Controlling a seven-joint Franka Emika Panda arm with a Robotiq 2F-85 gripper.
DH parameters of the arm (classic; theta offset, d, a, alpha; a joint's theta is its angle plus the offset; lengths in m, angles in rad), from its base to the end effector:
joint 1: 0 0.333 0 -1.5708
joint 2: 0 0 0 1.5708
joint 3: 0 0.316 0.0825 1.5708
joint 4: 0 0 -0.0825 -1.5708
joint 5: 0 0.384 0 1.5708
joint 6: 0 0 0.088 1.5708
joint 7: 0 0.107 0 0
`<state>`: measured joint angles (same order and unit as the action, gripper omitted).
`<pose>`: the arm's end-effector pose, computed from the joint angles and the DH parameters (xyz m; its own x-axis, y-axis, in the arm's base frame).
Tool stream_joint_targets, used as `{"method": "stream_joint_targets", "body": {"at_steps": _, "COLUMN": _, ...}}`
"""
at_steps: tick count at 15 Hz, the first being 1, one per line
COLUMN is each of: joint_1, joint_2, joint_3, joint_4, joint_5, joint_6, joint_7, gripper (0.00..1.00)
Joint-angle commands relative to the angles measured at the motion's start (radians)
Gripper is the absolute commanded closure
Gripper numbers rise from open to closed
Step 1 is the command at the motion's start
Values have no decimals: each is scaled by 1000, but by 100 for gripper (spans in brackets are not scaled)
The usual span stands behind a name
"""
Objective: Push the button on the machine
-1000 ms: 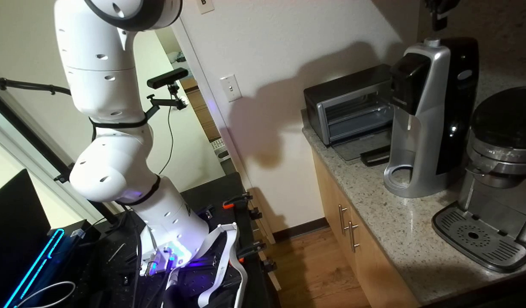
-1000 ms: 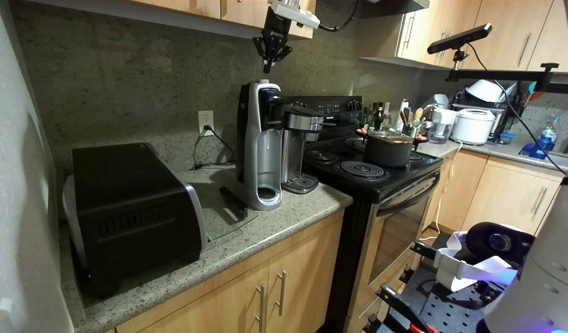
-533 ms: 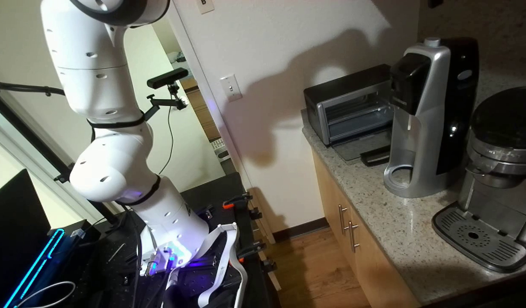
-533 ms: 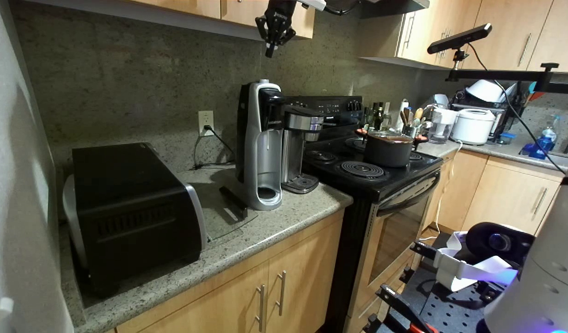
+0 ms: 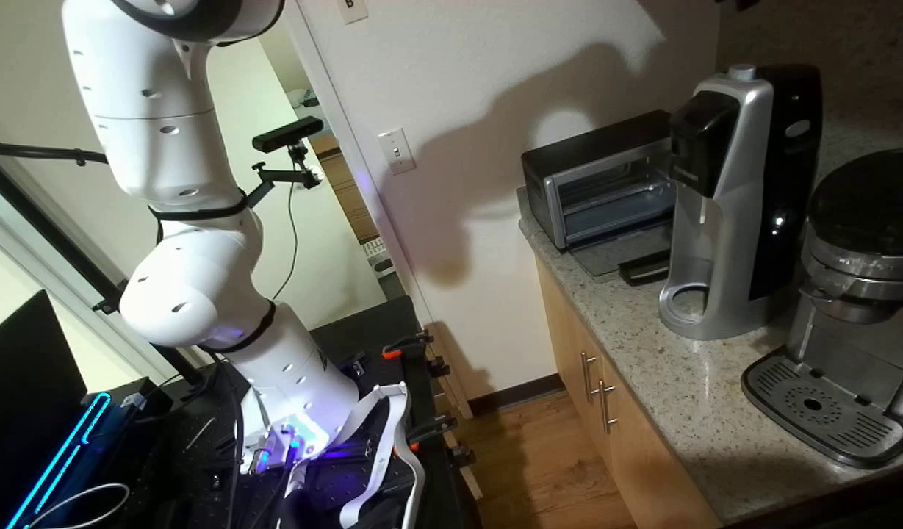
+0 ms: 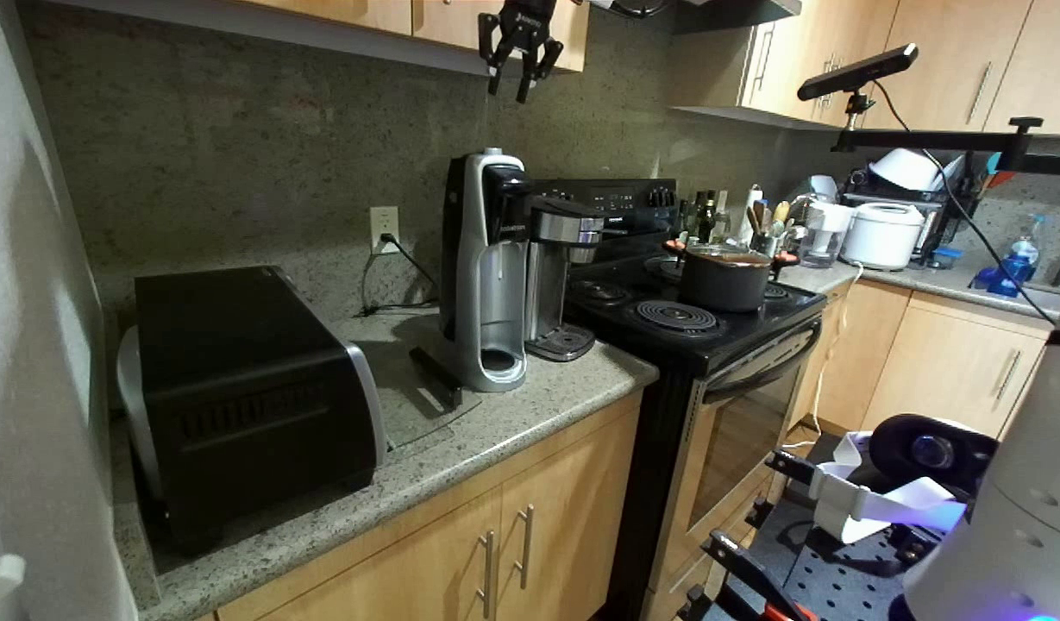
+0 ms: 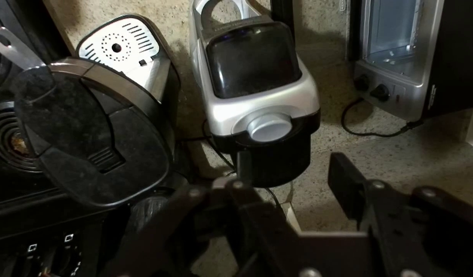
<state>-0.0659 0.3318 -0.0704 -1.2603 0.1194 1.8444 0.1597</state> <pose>0.6744 -0.0742 0.5983 0.9227 -0.3090 0.2306 -0.2842 -0.9492 -0.1347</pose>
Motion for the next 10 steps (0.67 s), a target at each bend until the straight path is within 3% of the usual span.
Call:
{"method": "stream_joint_targets", "body": {"at_steps": 1, "joint_1": 2, "joint_2": -18, "joint_3": 4, "joint_4": 0, "joint_5": -3, "joint_6": -38, "joint_7": -17, "gripper": 14}}
{"method": "stream_joint_targets", "body": {"at_steps": 3, "joint_1": 2, "joint_2": -20, "joint_3": 8, "joint_4": 0, "joint_5": -1, "joint_6": -44, "joint_7": -22, "gripper": 1}}
{"method": "stream_joint_targets", "body": {"at_steps": 4, "joint_1": 0, "joint_2": -2, "joint_3": 4, "joint_4": 0, "joint_5": 0, "joint_6": -12, "joint_7": -2, "gripper": 0}}
{"method": "stream_joint_targets", "body": {"at_steps": 5, "joint_1": 0, "joint_2": -2, "joint_3": 5, "joint_4": 0, "joint_5": 0, "joint_6": -12, "joint_7": -1, "gripper": 8}}
{"method": "stream_joint_targets", "body": {"at_steps": 7, "joint_1": 0, "joint_2": 1, "joint_3": 5, "joint_4": 0, "joint_5": 0, "joint_6": -12, "joint_7": -1, "gripper": 0}}
{"method": "stream_joint_targets", "body": {"at_steps": 10, "joint_1": -1, "joint_2": 3, "joint_3": 5, "joint_4": 0, "joint_5": 0, "joint_6": -11, "joint_7": -1, "gripper": 0}}
